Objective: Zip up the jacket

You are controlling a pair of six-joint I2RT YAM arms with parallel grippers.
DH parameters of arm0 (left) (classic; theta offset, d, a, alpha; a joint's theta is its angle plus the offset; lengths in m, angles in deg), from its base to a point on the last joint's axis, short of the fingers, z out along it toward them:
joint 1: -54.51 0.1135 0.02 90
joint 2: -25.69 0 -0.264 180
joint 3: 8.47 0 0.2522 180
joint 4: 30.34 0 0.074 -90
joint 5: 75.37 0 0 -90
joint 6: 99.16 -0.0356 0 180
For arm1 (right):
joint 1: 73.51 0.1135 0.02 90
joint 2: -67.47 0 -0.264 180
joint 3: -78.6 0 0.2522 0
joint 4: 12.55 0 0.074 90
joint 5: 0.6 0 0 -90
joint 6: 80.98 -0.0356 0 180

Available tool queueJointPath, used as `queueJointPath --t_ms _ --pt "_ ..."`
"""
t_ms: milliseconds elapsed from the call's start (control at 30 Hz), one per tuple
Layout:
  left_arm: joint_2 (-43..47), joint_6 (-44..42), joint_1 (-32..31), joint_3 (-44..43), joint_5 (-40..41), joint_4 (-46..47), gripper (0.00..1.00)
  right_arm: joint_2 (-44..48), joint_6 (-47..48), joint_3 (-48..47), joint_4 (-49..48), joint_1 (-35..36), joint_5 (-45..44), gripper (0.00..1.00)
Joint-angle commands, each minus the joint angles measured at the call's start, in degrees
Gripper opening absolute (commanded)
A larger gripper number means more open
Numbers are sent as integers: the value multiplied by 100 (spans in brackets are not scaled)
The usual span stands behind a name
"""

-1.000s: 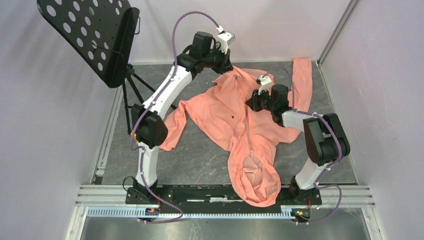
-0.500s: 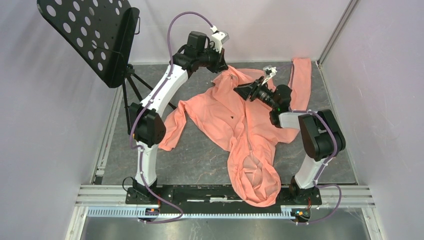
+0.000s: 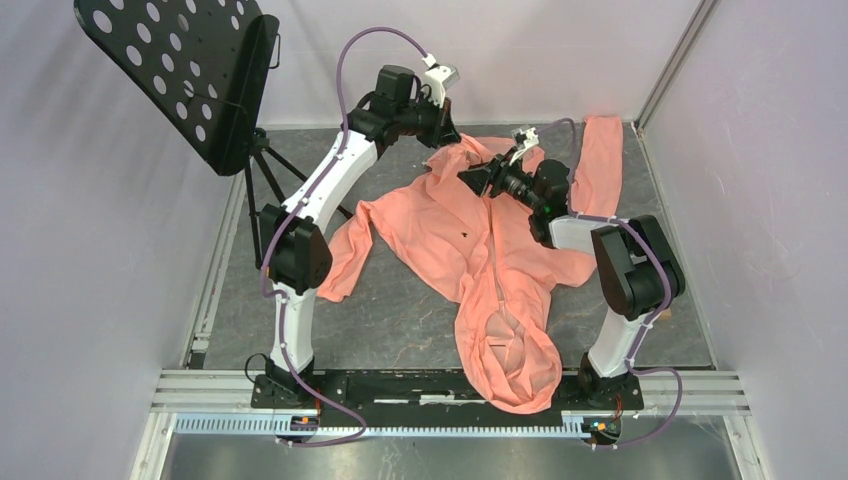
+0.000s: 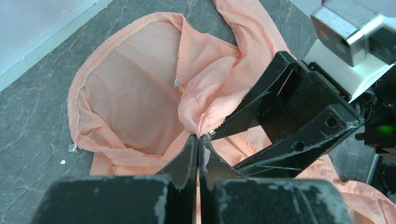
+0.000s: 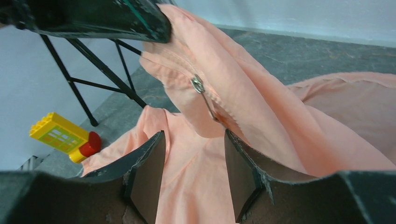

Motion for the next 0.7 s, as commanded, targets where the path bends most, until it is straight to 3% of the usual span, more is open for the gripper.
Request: queueJointPath --t_ms 0,267,667 --pt "294 139 9 -20 -125 240 2 264 543 131 427 37 -452 57" --pt "278 174 9 -47 -174 240 2 98 742 -105 665 36 -558 59" --pt "213 154 5 -64 -234 240 2 -147 796 -612 970 92 -937 40"
